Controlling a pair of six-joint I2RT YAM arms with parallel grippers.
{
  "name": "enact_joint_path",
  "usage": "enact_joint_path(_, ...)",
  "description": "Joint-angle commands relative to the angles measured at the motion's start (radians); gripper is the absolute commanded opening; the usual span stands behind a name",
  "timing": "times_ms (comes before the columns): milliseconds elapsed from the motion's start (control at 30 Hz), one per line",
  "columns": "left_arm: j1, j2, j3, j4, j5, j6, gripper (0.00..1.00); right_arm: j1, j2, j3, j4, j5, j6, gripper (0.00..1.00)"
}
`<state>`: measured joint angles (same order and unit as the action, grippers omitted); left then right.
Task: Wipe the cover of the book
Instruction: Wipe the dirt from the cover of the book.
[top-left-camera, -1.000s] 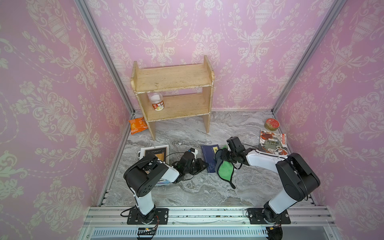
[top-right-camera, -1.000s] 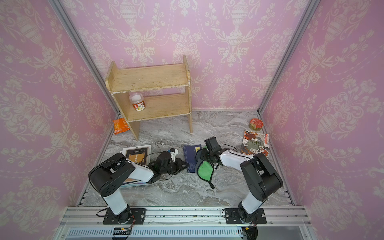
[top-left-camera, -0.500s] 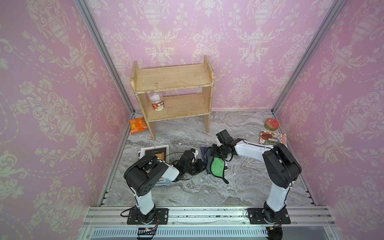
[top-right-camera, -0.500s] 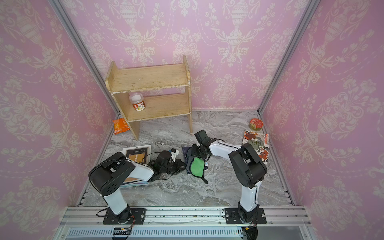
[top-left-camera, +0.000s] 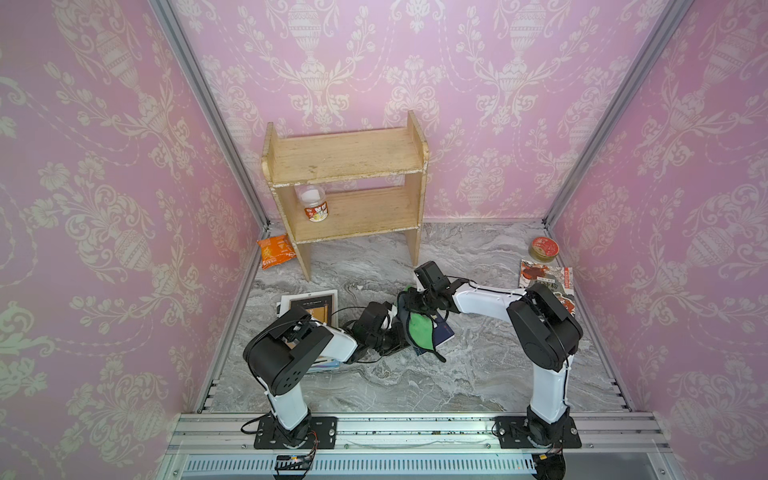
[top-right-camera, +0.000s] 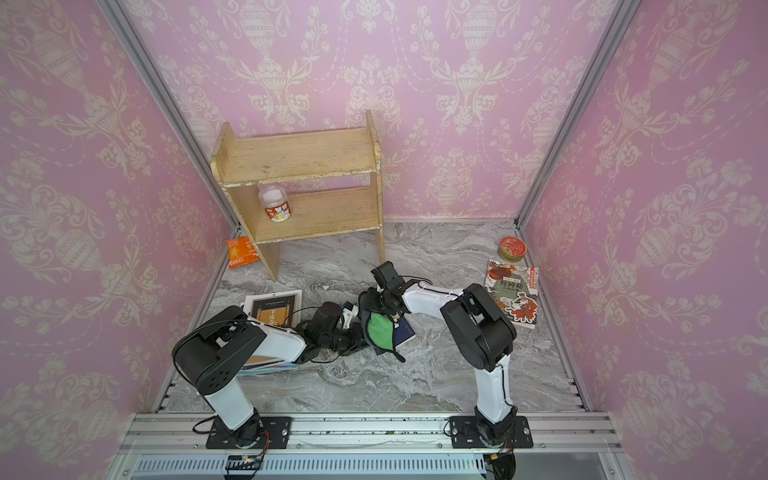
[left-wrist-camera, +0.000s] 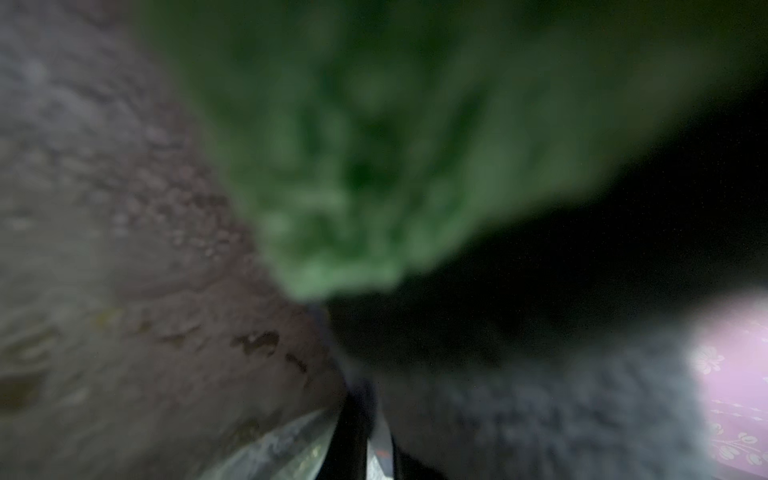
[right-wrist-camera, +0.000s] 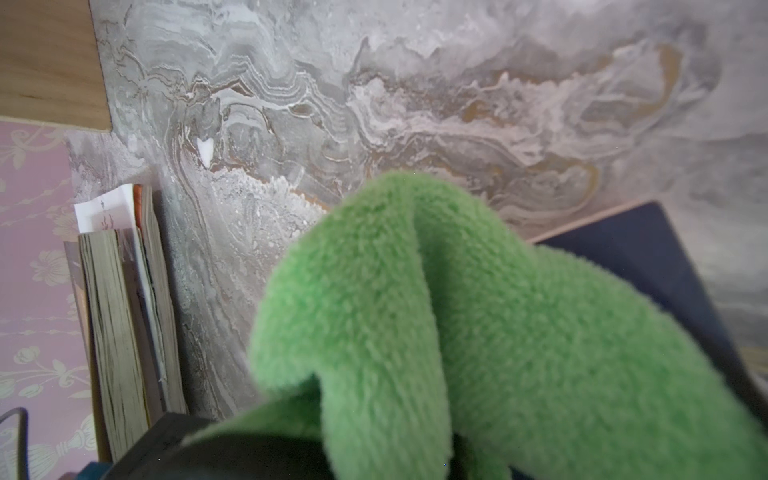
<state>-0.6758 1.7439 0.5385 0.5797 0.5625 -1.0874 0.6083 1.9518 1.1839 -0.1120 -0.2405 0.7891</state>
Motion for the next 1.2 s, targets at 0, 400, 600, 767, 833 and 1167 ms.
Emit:
enact_joint_path(0,-0.023,-0.034,-0.031,-0.031,0.108,0.095,0.00,-0.075,0.053,-0.115,-0.138,0.046,-0.007,0.00)
enact_joint_path(400,0.054,-0.074,-0.093,0.022,0.066,0.038,0.06,-0.043,-0.039,-0.296,-0.141,0.102,-0.005,0.00)
enact_joint_path(600,0.080,-0.131,-0.143,0.070,0.005,-0.007,0.11,-0.027,-0.022,-0.386,-0.069,0.097,0.061,0.00)
enact_joint_path(767,0.086,-0.173,-0.180,0.121,-0.060,-0.046,0.13,-0.028,-0.076,-0.423,-0.062,0.091,0.103,0.00)
enact_joint_path(833,0.085,-0.169,-0.198,0.176,-0.088,-0.075,0.13,-0.029,-0.101,-0.443,-0.039,0.074,0.138,0.00)
enact_joint_path(1167,0.067,-0.082,-0.230,0.374,-0.174,-0.155,0.24,-0.014,-0.158,-0.478,-0.010,0.067,0.239,0.00)
